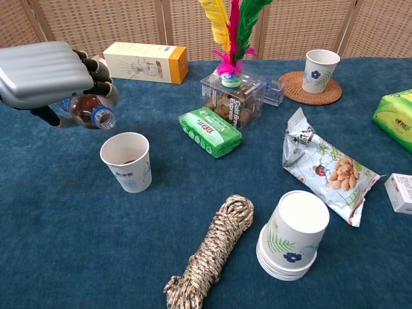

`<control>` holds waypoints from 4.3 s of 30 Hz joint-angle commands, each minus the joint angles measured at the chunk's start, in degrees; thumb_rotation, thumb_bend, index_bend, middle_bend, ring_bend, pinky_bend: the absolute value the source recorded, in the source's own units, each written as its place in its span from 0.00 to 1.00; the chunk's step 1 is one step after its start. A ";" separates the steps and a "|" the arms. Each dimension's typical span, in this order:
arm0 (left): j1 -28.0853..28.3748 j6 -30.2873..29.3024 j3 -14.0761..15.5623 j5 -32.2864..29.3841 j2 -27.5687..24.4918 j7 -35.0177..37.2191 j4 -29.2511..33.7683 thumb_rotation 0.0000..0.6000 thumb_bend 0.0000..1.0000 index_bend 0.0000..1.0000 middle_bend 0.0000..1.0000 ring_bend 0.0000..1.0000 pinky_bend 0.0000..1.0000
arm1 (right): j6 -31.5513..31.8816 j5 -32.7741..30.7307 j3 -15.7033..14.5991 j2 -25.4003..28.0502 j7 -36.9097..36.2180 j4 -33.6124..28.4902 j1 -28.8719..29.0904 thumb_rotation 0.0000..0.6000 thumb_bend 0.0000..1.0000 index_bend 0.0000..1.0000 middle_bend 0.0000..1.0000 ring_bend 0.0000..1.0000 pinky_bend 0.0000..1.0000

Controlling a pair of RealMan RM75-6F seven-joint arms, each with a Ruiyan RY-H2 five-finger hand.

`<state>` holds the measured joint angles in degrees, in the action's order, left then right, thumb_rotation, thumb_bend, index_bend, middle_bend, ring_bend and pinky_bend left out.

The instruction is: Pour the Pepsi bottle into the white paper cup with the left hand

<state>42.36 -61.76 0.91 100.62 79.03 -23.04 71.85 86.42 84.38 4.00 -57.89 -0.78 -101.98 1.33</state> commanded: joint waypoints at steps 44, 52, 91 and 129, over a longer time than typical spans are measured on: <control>3.21 -1.92 0.40 6.23 1.89 -15.73 -3.81 1.00 0.47 0.35 0.39 0.27 0.40 | -0.07 -0.27 0.24 0.54 -1.39 0.20 -0.05 1.00 0.03 0.00 0.00 0.00 0.00; 2.59 -2.78 0.61 5.71 2.03 -14.37 -4.09 1.00 0.47 0.35 0.39 0.27 0.40 | -0.14 -0.21 0.19 0.49 -1.23 0.22 -0.03 1.00 0.03 0.00 0.00 0.00 0.00; -16.31 -17.12 -5.46 -16.70 11.26 52.55 -14.73 1.00 0.44 0.34 0.37 0.27 0.44 | -0.67 1.05 -0.89 -1.03 2.91 -0.22 0.21 1.00 0.03 0.00 0.00 0.00 0.00; -15.74 -3.38 -10.76 -22.18 25.25 83.86 -30.25 1.00 0.43 0.33 0.31 0.16 0.36 | -1.75 0.71 -1.27 -2.03 5.10 -0.13 0.73 1.00 0.03 0.00 0.00 0.00 0.00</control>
<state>26.55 -65.31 -9.97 78.29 104.06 60.60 41.85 84.66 85.09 2.72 -59.91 4.32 -102.11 2.06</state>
